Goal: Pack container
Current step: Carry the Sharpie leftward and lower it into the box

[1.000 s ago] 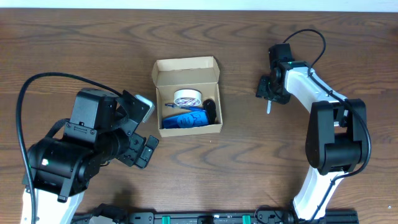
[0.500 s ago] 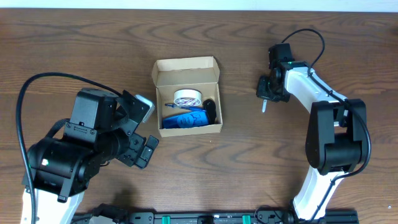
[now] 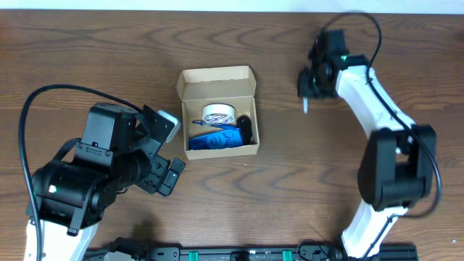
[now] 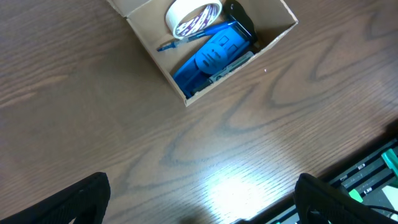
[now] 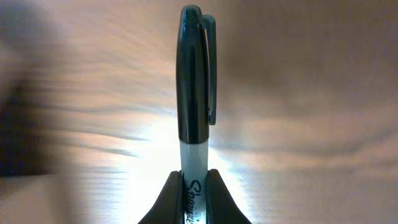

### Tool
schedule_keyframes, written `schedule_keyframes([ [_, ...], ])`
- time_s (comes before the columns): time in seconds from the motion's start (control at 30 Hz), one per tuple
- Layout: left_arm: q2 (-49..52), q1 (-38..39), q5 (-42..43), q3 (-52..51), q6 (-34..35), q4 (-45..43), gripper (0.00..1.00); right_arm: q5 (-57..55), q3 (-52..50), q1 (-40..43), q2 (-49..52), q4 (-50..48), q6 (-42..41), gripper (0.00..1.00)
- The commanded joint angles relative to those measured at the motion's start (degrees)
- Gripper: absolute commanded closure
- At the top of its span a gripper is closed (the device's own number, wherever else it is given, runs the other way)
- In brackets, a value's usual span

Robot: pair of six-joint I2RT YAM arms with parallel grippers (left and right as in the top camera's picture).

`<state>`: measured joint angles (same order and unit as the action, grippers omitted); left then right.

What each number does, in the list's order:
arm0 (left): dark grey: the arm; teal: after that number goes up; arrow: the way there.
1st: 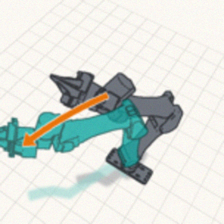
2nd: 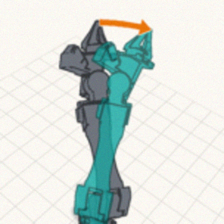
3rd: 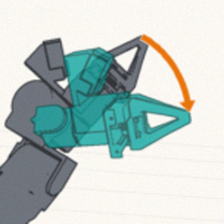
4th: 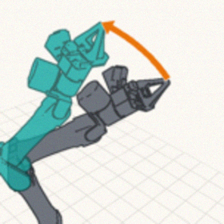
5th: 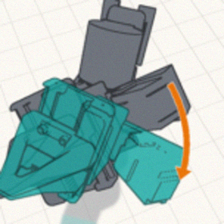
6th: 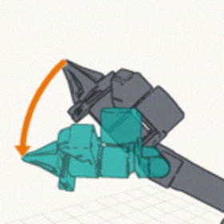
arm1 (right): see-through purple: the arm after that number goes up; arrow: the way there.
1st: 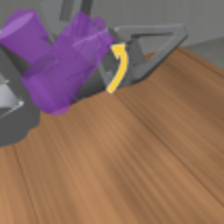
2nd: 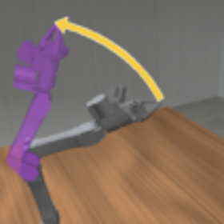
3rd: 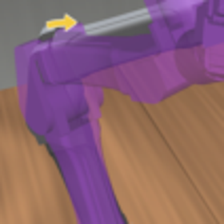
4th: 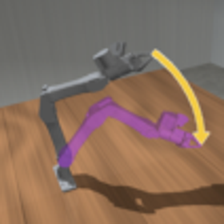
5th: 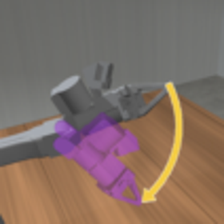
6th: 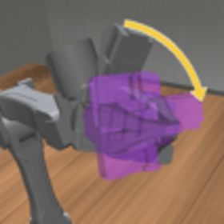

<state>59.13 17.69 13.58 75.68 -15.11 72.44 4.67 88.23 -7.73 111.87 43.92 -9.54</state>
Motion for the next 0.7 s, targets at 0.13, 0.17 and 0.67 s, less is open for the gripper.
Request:
schedule_keyframes([
  [0.13,0.0,0.0,0.4,1.0,-0.8,0.2,0.05,11.9,6.2,-9.1,-11.0,-0.2,24.9,0.99],
  [0.17,0.0,0.0,0.4,1.0,-0.8,0.2,0.05,13.6,6.2,-10.3,-11.4,0.2,28.3,0.99],
  [0.67,0.0,0.0,0.4,1.0,-0.8,0.2,0.05,20.4,6.1,-24.7,-4.9,14.8,67.5,0.99],
])
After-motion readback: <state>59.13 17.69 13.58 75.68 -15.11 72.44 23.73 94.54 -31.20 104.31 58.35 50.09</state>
